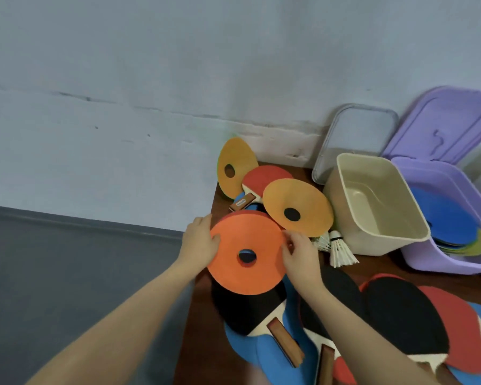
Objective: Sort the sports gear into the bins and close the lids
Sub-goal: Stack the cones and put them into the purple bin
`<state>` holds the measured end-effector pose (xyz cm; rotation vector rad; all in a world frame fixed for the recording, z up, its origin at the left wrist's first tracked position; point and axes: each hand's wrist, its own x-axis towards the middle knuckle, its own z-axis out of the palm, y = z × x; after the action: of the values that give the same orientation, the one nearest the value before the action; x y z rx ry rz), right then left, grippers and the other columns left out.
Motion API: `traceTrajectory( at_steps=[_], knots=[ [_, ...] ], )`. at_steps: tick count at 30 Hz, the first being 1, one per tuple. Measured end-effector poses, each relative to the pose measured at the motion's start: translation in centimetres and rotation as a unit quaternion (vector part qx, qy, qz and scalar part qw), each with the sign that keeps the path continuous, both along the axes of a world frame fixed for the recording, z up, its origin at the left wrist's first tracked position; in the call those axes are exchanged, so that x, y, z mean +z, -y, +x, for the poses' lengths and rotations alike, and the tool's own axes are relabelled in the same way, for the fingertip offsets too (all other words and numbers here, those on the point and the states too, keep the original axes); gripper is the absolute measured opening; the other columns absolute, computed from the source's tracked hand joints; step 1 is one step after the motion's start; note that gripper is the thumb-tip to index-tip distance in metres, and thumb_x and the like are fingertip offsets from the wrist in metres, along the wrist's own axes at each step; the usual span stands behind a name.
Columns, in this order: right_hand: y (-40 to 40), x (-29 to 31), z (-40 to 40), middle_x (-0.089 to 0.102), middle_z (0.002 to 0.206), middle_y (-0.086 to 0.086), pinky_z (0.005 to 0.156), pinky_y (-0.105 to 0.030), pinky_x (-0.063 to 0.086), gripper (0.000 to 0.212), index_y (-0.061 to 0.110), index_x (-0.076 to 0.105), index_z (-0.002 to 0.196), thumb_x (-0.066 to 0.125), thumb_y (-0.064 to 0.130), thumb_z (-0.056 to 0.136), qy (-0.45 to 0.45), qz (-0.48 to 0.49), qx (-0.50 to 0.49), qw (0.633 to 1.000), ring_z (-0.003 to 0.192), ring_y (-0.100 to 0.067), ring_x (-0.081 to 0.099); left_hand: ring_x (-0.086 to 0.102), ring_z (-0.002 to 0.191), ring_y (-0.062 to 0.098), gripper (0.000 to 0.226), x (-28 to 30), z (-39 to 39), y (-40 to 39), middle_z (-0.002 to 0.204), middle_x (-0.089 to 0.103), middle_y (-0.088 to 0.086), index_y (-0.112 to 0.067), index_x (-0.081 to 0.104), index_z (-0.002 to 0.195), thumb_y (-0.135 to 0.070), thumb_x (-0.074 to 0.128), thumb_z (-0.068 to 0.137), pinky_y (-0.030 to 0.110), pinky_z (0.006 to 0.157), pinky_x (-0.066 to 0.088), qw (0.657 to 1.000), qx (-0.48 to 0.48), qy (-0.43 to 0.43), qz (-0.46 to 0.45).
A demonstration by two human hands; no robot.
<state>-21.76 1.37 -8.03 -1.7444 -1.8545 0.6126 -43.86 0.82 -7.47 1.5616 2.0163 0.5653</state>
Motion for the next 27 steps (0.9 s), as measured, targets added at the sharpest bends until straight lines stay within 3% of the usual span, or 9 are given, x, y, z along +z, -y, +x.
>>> traceTrajectory(
  at_steps=[3, 7, 9, 11, 13, 16, 19, 27],
  knots=[
    [0.4, -0.6, 0.4, 0.061, 0.103, -0.005, 0.086, -0.041, 0.046, 0.028, 0.009, 0.062, 0.112, 0.057, 0.005, 0.085, 0.027, 0.006, -0.024, 0.999, 0.097, -0.023, 0.056, 0.046, 0.116, 0.033, 0.043, -1.3, -0.4, 0.0, 0.124, 0.048, 0.016, -0.007, 0.043, 0.131, -0.026, 0.047, 0.092, 0.042, 0.096, 0.038, 0.997, -0.003, -0.045, -0.055],
    [1.0, -0.9, 0.3, 0.055, 0.106, -0.004, 0.085, -0.045, 0.046, 0.034, 0.013, 0.058, 0.12, 0.059, 0.014, 0.086, 0.055, -0.012, -0.056, 0.997, 0.094, -0.023, 0.055, 0.055, 0.108, 0.03, 0.033, -1.3, -0.3, 0.1, 0.116, 0.059, 0.013, -0.009, 0.049, 0.125, -0.02, 0.044, 0.095, 0.038, 0.088, 0.045, 0.998, -0.03, 0.041, -0.044],
    [1.3, -0.9, 0.2, 0.058, 0.107, -0.001, 0.088, -0.045, 0.045, 0.036, 0.018, 0.054, 0.125, 0.055, 0.017, 0.089, 0.029, -0.046, -0.062, 0.997, 0.096, -0.022, 0.057, 0.054, 0.113, 0.029, 0.039, -0.8, 0.1, 0.3, 0.124, 0.057, 0.014, -0.006, 0.045, 0.134, -0.015, 0.044, 0.096, 0.036, 0.09, 0.043, 0.998, -0.03, 0.06, -0.022],
    [1.7, -0.8, 0.0, 0.064, 0.096, 0.003, 0.086, -0.046, 0.047, 0.033, 0.02, 0.055, 0.123, 0.052, 0.016, 0.09, -0.018, -0.053, -0.062, 0.997, 0.09, -0.018, 0.061, 0.054, 0.112, 0.029, 0.039, -0.3, 0.4, 0.6, 0.124, 0.057, 0.015, -0.007, 0.044, 0.135, -0.013, 0.045, 0.096, 0.036, 0.089, 0.044, 0.998, -0.023, 0.065, 0.0],
    [2.2, -0.4, -0.1, 0.063, 0.088, 0.005, 0.079, -0.035, 0.05, 0.033, 0.018, 0.055, 0.123, 0.052, 0.012, 0.091, -0.057, -0.059, -0.059, 0.995, 0.084, -0.013, 0.06, 0.056, 0.108, 0.029, 0.037, -0.2, 0.5, 1.1, 0.119, 0.06, 0.013, -0.009, 0.048, 0.132, -0.014, 0.045, 0.095, 0.036, 0.085, 0.045, 0.998, -0.022, 0.057, 0.018],
    [3.3, 0.2, 0.0, 0.064, 0.097, 0.002, 0.075, -0.025, 0.047, 0.037, 0.016, 0.053, 0.128, 0.053, 0.012, 0.092, -0.08, -0.061, -0.041, 0.994, 0.087, -0.01, 0.058, 0.059, 0.103, 0.023, 0.039, 0.2, 0.3, 2.4, 0.116, 0.062, 0.005, -0.018, 0.048, 0.132, -0.024, 0.043, 0.094, 0.039, 0.082, 0.051, 0.999, -0.009, 0.037, 0.036],
    [4.5, 0.5, 0.6, 0.064, 0.104, 0.002, 0.081, -0.027, 0.05, 0.039, 0.017, 0.053, 0.129, 0.056, 0.014, 0.091, -0.094, -0.048, -0.024, 0.994, 0.09, -0.007, 0.058, 0.06, 0.094, 0.019, 0.035, 1.1, 0.5, 4.1, 0.107, 0.064, 0.001, -0.022, 0.052, 0.127, -0.025, 0.043, 0.093, 0.037, 0.075, 0.052, 0.998, -0.003, 0.028, 0.057],
    [8.2, 3.3, 3.8, 0.065, 0.095, 0.011, 0.075, -0.022, 0.05, 0.039, 0.02, 0.055, 0.127, 0.057, 0.009, 0.089, -0.15, 0.025, 0.025, 0.988, 0.085, 0.003, 0.059, 0.057, 0.088, 0.017, 0.03, 4.4, 3.9, 9.3, 0.101, 0.063, 0.003, -0.021, 0.055, 0.121, -0.019, 0.045, 0.093, 0.036, 0.074, 0.049, 0.989, 0.014, 0.033, 0.143]
  ],
)
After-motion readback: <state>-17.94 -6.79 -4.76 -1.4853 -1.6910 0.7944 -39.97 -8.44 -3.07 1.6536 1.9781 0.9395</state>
